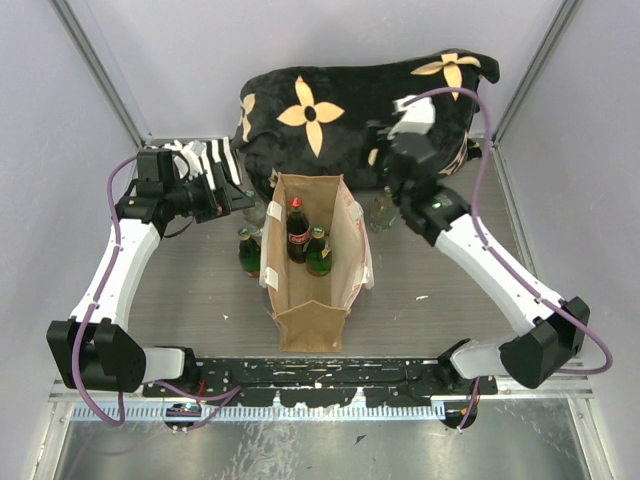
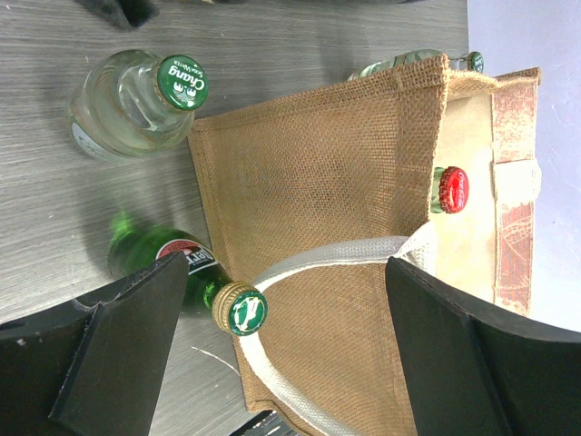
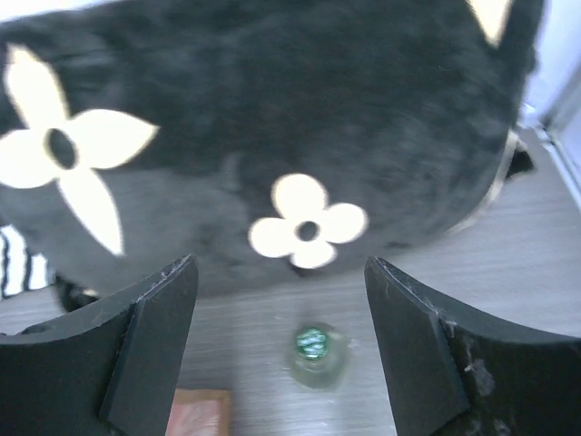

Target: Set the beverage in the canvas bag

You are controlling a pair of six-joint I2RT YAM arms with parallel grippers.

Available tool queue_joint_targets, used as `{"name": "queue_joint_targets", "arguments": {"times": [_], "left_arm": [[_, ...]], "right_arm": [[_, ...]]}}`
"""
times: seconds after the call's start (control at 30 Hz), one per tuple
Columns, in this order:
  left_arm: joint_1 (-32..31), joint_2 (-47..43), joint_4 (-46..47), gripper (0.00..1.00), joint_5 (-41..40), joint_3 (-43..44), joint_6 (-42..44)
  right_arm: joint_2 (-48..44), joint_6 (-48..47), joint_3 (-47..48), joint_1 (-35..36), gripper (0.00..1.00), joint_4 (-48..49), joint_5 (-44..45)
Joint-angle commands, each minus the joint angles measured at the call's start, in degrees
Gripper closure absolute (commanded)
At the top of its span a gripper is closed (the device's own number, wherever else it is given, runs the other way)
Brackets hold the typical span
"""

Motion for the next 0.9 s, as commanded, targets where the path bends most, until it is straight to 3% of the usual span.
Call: {"name": "queue_joint_targets", "arguments": {"times": [0.0, 0.3, 0.87], "left_arm": [[0.2, 0.3, 0.8, 0.03, 1.3, 1.5, 0.5], [0.2, 0.4, 0.5, 0.03, 1.1, 1.3, 0.6], [0.2, 0.1, 0.5, 0.03, 1.2, 0.7, 0.8]], "right_arm": [[0.6, 1.5, -2.8, -5.2, 0.2, -6.0, -3.7], [2.8, 6.3, -10.7, -8.6, 0.2, -5.0, -11.7], [10.2, 5.7, -16.6, -8.7, 0.19, 6.4, -14.1]]}}
